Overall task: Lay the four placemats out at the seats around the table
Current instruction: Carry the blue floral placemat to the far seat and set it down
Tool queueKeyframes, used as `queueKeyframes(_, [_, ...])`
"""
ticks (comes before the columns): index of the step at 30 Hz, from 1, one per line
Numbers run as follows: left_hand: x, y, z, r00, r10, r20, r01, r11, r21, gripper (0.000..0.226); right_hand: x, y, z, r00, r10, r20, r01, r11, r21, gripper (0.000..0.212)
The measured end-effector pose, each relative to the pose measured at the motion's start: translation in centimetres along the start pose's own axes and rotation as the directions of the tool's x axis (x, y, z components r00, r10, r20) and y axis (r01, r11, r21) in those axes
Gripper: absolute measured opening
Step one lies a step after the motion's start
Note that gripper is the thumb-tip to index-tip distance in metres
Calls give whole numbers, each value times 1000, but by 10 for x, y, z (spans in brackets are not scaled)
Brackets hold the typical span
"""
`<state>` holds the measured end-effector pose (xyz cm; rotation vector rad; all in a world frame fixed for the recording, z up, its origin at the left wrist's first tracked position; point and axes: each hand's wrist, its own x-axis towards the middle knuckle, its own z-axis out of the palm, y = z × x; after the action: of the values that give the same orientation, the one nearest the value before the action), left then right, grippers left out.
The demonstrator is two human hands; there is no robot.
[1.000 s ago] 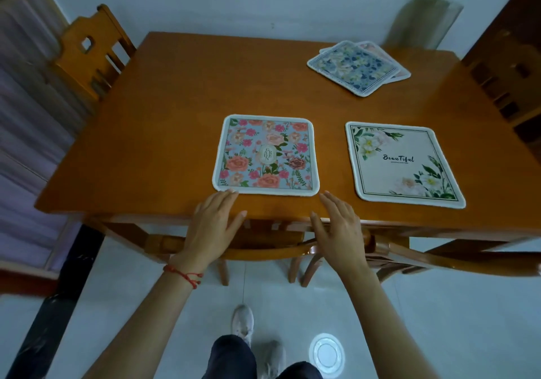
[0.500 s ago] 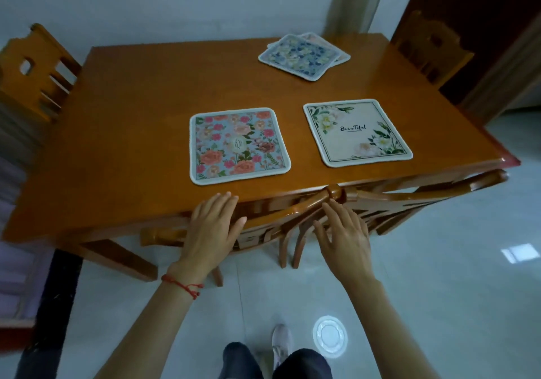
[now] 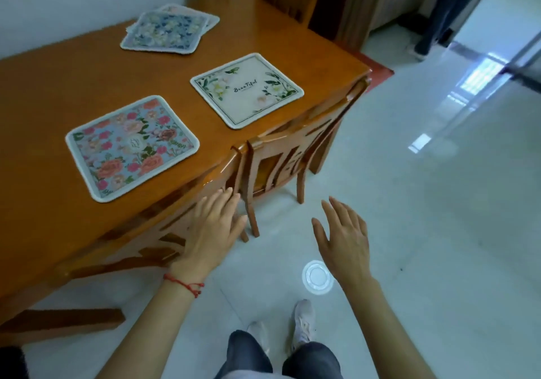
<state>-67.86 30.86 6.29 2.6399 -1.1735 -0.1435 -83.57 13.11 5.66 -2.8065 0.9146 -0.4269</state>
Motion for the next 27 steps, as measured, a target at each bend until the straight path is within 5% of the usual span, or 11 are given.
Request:
queueKeyframes(9, [45, 113, 33, 954, 297, 48, -300, 951, 72, 57, -48, 106, -30, 951, 288, -112, -292, 956, -15, 51])
queueKeyframes(27, [109, 378, 132, 710, 695, 110, -699, 715, -12, 69, -131, 327, -80, 755, 634, -167, -645, 764, -16, 63])
